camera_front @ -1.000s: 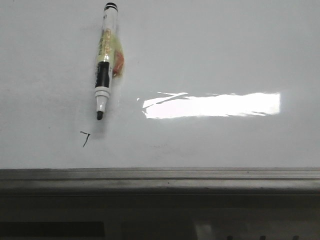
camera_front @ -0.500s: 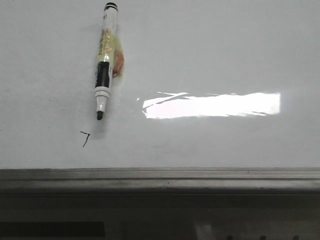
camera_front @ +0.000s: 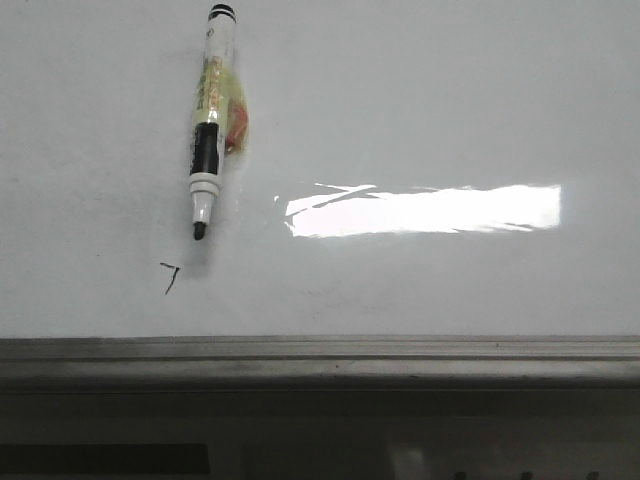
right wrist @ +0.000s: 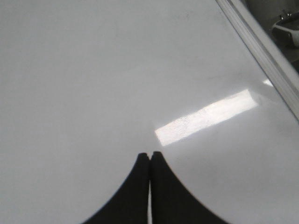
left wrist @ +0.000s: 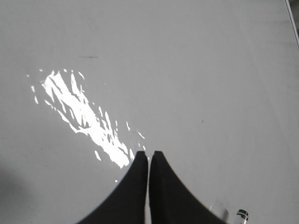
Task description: Write number 6 on whiteboard
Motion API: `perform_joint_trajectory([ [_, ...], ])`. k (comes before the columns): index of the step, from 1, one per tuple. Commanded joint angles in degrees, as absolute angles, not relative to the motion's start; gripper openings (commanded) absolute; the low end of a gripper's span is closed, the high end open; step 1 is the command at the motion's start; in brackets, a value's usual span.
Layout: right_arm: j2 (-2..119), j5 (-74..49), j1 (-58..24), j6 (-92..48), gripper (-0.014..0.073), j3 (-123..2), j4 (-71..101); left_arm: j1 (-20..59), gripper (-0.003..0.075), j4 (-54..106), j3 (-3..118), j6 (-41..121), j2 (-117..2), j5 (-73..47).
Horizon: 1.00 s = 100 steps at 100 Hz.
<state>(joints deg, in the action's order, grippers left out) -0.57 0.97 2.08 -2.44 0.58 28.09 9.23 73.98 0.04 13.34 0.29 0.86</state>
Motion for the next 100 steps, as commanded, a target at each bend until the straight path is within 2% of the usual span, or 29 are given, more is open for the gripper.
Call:
perform_joint_trajectory([
  [1, -1.4, 1.0, 1.9, -2.4, -0.0065, -3.2, 29.7, 9.0, -0.002, 73.0, 0.4, 13.6, 1.9, 0.0],
  [20, 4.0, -21.3, 1.9, -10.2, -0.0065, -16.6, 23.3, 9.0, -0.002, 54.7, 9.8, 13.6, -5.7, -14.3],
  [39, 13.8, -31.8, 1.9, -17.1, -0.0053, -26.5, 22.8, 9.0, -0.0007, 40.7, 23.0, 18.2, -23.4, -26.3],
  [43, 15.3, -32.6, 1.9, -17.1, -0.0021, -28.1, 22.8, 9.0, 0.0022, 39.8, 25.5, 20.6, -27.5, -28.9],
  [48, 16.8, -33.6, 1.9, -17.1, 0.005, -29.7, 22.8, 9.0, 0.0095, 39.6, 28.2, 24.4, -32.0, -32.4],
  [60, 18.0, -32.8, 1.2, -17.1, 0.0339, -31.3, 22.9, 12.9, 0.0366, 39.8, 33.2, 27.9, -40.8, -35.5],
  [63, 18.0, -32.4, 0.9, -17.1, 0.042, -31.3, 22.9, 14.3, 0.0418, 40.0, 34.0, 28.0, -42.5, -35.5],
  [67, 18.0, -32.3, 0.6, -17.1, 0.0484, -31.3, 22.9, 16.6, 0.0474, 40.0, 35.2, 28.5, -45.0, -35.5],
  [73, 18.0, -32.3, 0.0, -17.1, 0.0532, -31.3, 22.4, 19.9, 0.049, 40.0, 36.4, 28.6, -48.1, -35.1],
  [100, 18.0, -32.1, -0.5, -17.1, 0.0509, -31.3, 22.3, 32.7, 0.0457, 51.8, 37.2, 28.4, -57.3, -21.1],
])
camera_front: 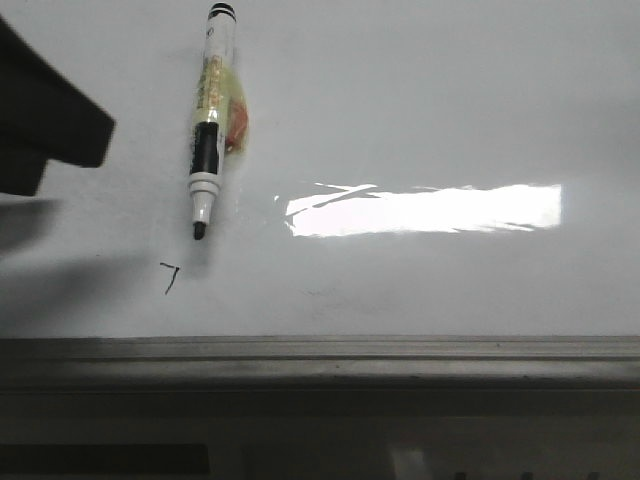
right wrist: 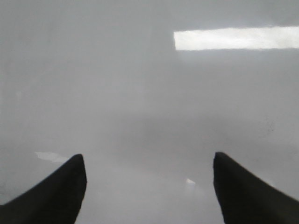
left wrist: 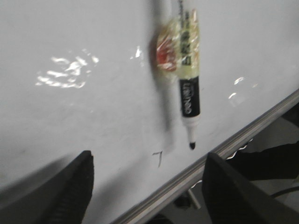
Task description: Write number 6 on whiteboard
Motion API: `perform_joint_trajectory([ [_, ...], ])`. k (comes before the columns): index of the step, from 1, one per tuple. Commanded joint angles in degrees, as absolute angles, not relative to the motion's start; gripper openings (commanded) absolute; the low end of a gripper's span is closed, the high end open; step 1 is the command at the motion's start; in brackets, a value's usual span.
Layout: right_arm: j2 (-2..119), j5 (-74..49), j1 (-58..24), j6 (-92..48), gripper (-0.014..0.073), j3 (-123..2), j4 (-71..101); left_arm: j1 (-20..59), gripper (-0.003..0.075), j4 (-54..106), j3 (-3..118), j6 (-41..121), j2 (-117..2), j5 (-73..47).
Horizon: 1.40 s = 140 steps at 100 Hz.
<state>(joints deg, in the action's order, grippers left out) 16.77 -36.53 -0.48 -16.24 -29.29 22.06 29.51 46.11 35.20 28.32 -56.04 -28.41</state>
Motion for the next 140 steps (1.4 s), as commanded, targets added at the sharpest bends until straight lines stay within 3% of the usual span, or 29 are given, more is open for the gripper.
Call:
perform_joint_trajectory([
  [1, 18.0, -32.1, -0.5, -17.1, 0.0509, -31.3, 22.3, 33.3, 0.0457, 52.0, 37.2, 28.4, -57.7, -20.2],
  [19, 18.0, -32.0, -0.5, -17.1, 0.0509, -31.3, 22.3, 37.6, 0.0458, 54.5, 37.2, 28.4, -61.1, -12.6],
  [43, 18.0, -32.0, -0.5, -17.1, 0.0509, -31.3, 22.3, 37.8, 0.0455, 56.0, 37.2, 28.4, -64.1, -11.6],
  [54, 18.0, -31.9, -0.5, -17.1, 0.0509, -31.3, 22.3, 37.8, 0.0403, 57.6, 37.2, 28.4, -65.8, -11.6],
  [71, 18.0, -31.9, -0.5, -17.1, 0.0509, -31.3, 22.3, 37.8, 0.0249, 58.9, 37.2, 28.4, -68.1, -11.7],
  [84, 18.0, -31.9, -0.5, -17.1, 0.0509, -31.3, 22.3, 37.8, -0.0025, 58.0, 37.2, 28.5, -68.4, -11.9],
  [98, 18.0, -31.9, -1.0, -17.1, 0.0509, -31.3, 22.3, 37.8, -0.002, 57.8, 37.5, 29.4, -67.4, -13.0],
  [110, 18.0, -32.0, -2.7, -18.3, 0.0509, -31.3, 24.7, 37.8, -0.002, 57.9, 39.1, 41.2, -64.1, -20.6],
  [140, 24.6, -38.8, -10.6, -53.3, 0.0509, -31.3, 57.5, 37.8, -0.002, 64.4, 40.2, 68.9, -56.7, -37.4],
])
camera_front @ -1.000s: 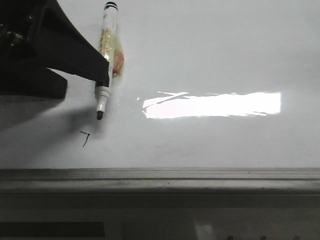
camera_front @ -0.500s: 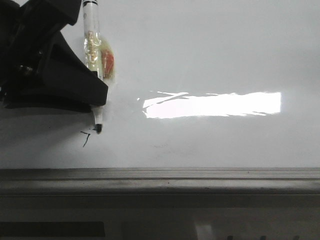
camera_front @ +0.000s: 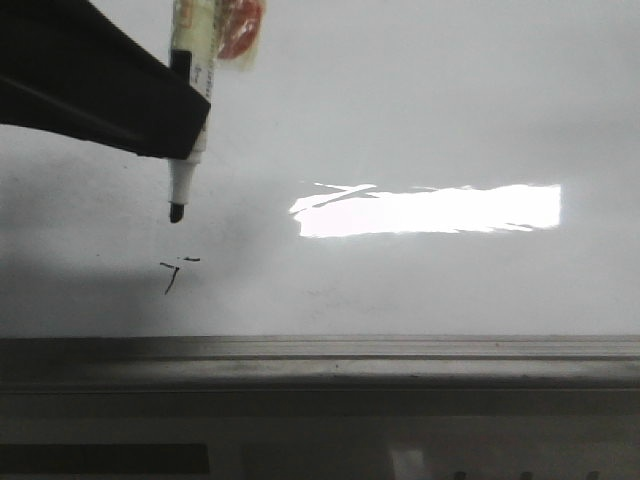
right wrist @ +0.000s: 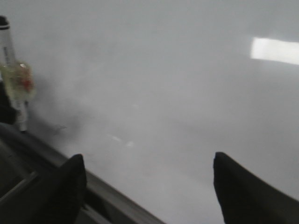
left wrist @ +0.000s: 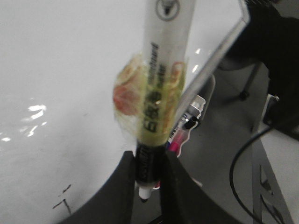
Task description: Write number 6 on whiteboard
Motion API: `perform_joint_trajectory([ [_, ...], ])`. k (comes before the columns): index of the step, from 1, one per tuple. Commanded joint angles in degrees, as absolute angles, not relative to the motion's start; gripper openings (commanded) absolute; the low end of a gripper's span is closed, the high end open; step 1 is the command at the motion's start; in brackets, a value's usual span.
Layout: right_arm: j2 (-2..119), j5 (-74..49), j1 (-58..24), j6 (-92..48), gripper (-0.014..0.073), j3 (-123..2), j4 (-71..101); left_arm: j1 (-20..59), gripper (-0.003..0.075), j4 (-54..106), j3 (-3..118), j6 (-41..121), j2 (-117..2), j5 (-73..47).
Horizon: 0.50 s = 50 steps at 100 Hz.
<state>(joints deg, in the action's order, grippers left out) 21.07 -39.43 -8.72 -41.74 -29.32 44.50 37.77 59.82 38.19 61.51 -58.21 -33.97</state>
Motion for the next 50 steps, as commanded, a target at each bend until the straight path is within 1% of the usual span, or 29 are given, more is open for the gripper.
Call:
perform_joint_trajectory([
  [1, 24.8, -39.0, -10.7, -54.2, 0.0509, -31.3, 58.4, 37.8, -0.002, 65.1, 40.2, 70.3, -56.7, -38.1],
  [12, 28.9, -42.9, -12.5, -67.2, 0.0509, -31.3, 71.6, 37.8, -0.002, 70.7, 40.2, 79.7, -56.7, -43.4],
  [25, 33.3, -48.6, -12.9, -79.1, 0.051, -31.3, 83.2, 37.8, -0.002, 74.1, 40.2, 84.7, -56.9, -44.6],
  [37, 36.3, -51.2, -12.9, -84.4, 0.051, -31.4, 89.4, 37.8, -0.002, 74.1, 40.2, 87.0, -56.9, -46.0],
  [50, 39.3, -52.2, -14.5, -88.0, 0.051, -33.1, 91.1, 37.8, -0.002, 74.2, 40.2, 87.1, -57.6, -48.5],
])
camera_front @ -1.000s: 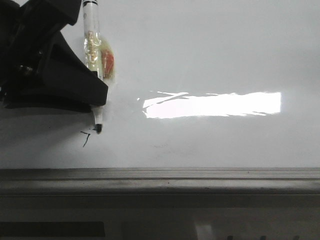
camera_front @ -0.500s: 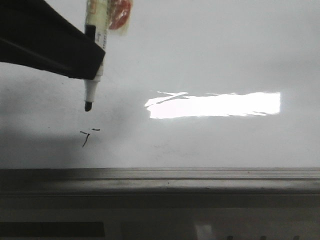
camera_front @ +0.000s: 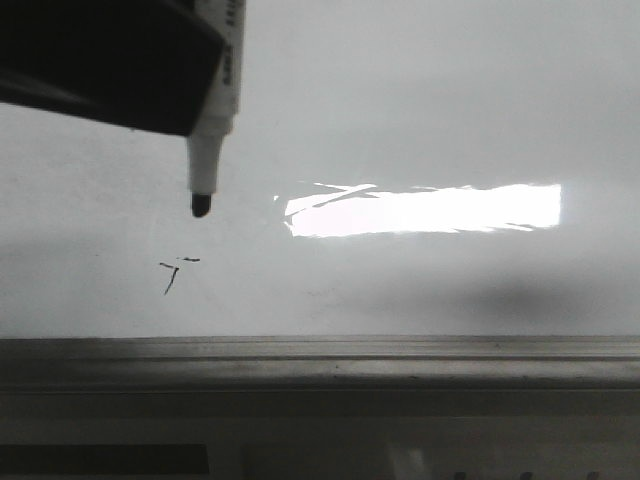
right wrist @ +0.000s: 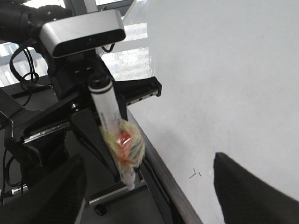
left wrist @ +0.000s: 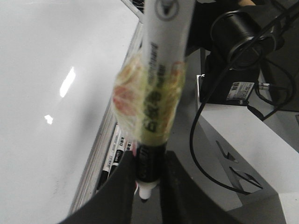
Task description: Write number 6 on whiteboard
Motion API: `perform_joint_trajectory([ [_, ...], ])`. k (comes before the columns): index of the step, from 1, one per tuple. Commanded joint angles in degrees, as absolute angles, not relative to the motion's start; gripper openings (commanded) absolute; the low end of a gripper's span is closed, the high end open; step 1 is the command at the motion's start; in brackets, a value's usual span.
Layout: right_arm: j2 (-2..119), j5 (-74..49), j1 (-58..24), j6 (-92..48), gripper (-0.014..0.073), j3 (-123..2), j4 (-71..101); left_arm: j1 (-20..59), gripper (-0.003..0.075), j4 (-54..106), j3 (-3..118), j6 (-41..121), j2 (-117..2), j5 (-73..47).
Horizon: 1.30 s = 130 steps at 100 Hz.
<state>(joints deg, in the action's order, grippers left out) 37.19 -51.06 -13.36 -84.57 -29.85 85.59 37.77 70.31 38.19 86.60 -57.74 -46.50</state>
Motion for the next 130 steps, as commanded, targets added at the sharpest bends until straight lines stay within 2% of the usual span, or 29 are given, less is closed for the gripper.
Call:
perform_joint_trajectory([
  [1, 39.7, -52.4, -14.9, -88.5, 0.051, -33.3, 91.1, 37.8, -0.002, 74.2, 40.2, 87.1, -57.8, -48.7],
  [36, 51.2, -52.3, -27.2, -91.7, 0.0511, -41.4, 87.4, 37.8, -0.002, 74.7, 40.2, 87.1, -59.3, -49.7],
  [82, 57.3, -53.1, -30.5, -94.9, 0.051, -41.4, 89.6, 37.8, -0.002, 74.7, 40.2, 87.1, -59.3, -51.2],
  [100, 59.0, -46.9, -34.9, -96.6, 0.05, -41.5, 91.2, 37.8, -0.002, 74.7, 40.2, 87.1, -59.3, -52.2],
  [110, 59.0, -42.1, -36.9, -96.6, 0.0379, -41.5, 91.2, 37.8, -0.002, 74.7, 40.2, 87.1, -59.3, -52.2],
  [117, 59.0, -40.2, -37.5, -96.6, 0.0216, -41.5, 91.2, 37.8, -0.002, 74.7, 40.2, 87.1, -59.3, -52.2],
  [127, 59.0, -40.2, -37.5, -96.6, -0.0066, -41.5, 91.2, 37.8, -0.002, 74.8, 40.2, 87.1, -59.3, -52.2],
  [130, 59.0, -40.2, -37.5, -96.6, -0.0066, -41.5, 91.2, 37.8, -0.002, 75.0, 40.2, 87.1, -59.3, -52.1],
])
